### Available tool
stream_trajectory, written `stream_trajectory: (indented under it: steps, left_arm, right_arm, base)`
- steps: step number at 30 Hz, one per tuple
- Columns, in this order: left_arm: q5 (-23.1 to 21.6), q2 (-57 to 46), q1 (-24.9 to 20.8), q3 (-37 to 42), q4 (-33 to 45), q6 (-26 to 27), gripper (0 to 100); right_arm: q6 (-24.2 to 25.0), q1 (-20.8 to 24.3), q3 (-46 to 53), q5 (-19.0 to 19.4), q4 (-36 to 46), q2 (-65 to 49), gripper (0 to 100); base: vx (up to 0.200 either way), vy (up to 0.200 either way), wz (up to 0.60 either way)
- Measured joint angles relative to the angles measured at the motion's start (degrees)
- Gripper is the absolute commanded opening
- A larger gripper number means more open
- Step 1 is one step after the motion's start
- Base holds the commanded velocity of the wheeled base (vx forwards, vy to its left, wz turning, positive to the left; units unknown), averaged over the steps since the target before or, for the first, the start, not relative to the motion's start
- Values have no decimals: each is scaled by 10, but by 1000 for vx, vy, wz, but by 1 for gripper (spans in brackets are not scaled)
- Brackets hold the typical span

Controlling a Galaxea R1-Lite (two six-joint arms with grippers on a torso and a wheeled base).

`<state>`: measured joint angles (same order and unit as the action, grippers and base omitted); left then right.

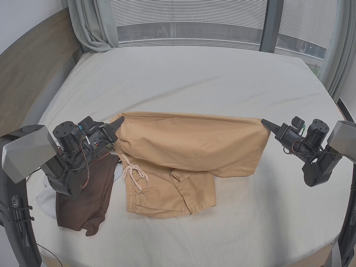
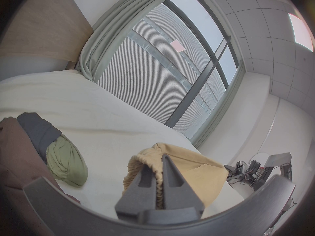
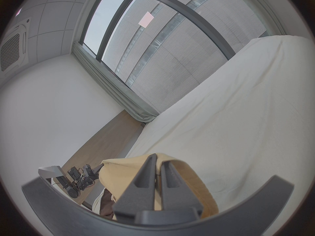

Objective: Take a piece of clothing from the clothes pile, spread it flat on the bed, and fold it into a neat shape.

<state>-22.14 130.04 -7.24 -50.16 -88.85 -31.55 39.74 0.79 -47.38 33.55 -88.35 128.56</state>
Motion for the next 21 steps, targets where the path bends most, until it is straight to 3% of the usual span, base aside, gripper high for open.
stream_trajectory:
  steps: [21]
  left_arm:
    - [35,88,-5,-125,0,-35,0]
  right_arm:
    - [2,3,-156,-4,54,85,0]
  base:
    - [0,0,0]
